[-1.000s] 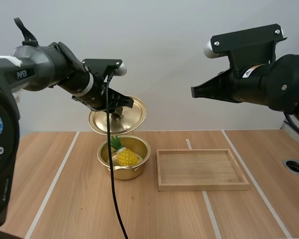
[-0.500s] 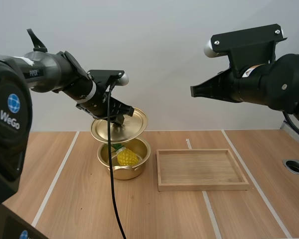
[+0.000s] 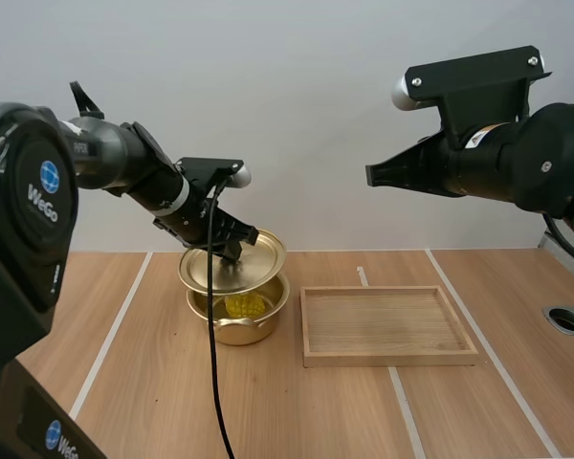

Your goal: Open the pot, put the pineapple inside, and close it

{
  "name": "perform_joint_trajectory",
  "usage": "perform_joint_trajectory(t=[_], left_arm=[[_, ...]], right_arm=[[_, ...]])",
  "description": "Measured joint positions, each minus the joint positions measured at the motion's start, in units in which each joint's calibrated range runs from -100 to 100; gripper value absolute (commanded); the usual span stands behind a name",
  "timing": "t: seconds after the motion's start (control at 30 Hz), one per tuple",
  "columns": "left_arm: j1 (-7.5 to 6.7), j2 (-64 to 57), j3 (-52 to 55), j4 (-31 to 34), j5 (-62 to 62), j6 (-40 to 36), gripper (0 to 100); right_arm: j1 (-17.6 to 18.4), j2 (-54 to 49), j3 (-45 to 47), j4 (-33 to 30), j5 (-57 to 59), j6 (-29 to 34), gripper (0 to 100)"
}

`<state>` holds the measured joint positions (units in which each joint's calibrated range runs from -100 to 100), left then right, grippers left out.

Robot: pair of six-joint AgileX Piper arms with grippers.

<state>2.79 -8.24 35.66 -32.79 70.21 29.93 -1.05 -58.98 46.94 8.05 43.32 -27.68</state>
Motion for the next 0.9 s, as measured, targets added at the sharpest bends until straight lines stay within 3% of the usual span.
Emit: perform_joint_trajectory(t=[0.7,0.9], left_arm=[[0.0,3.85,5.39,-4.85,-6.02,6.64,0],[-1.81,4.63,5.39,-5.24,-8.24,7.67,0]], right_arm=[[0.0,0.0,0.0,0.0,2.12,0.0,0],[0.0,0.0,0.0,0.0,2.12,0.0,0]])
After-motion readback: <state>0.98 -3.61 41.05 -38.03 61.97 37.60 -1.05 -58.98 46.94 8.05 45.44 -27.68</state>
